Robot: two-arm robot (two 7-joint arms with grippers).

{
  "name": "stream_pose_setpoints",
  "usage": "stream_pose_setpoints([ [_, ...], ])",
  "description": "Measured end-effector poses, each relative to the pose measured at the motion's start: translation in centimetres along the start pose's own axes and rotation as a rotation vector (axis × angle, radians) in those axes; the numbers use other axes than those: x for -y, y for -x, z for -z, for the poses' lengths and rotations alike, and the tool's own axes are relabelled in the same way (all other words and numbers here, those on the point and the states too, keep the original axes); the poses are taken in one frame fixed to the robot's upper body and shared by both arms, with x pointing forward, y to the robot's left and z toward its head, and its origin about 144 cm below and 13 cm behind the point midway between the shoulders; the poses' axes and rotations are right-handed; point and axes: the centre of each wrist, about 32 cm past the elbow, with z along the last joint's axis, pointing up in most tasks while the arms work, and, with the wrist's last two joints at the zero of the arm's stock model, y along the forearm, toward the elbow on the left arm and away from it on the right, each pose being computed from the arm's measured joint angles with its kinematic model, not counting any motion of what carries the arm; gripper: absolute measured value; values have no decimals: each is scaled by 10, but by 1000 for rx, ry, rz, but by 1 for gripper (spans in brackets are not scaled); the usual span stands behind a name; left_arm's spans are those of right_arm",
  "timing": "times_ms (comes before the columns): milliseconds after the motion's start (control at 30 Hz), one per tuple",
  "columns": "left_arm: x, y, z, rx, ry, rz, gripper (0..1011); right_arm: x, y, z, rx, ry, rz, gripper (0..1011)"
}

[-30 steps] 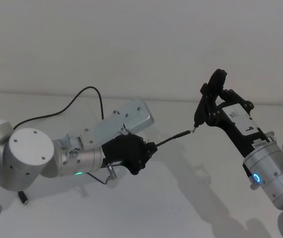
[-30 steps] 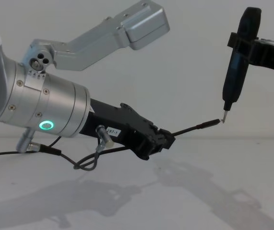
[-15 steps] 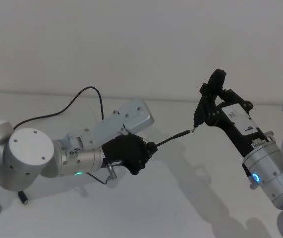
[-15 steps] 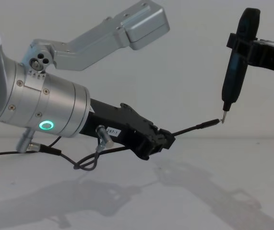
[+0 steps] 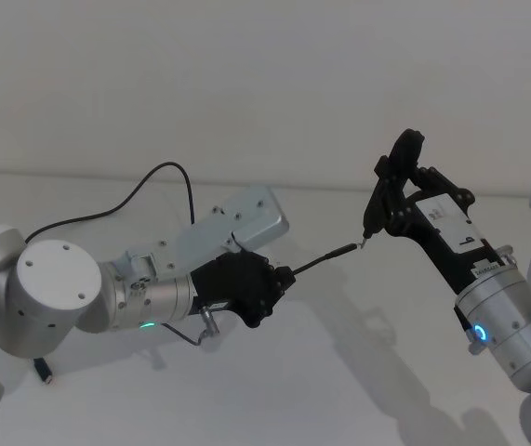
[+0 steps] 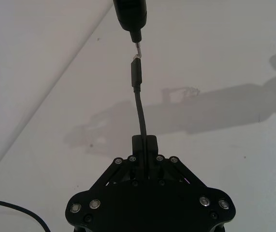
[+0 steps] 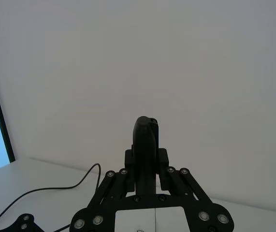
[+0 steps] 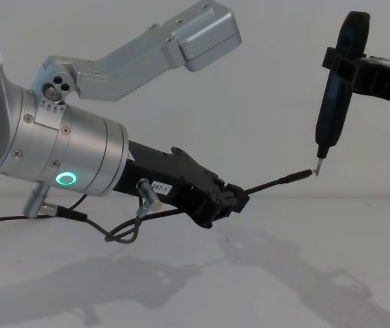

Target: Pick up the data cable with the one hand.

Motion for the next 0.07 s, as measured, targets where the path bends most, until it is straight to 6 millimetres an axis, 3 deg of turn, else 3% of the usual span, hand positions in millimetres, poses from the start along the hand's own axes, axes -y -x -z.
stream_pose_setpoints([
  [67,0,0,0,0,0,0,52,0,0,0,0,0,0,268],
])
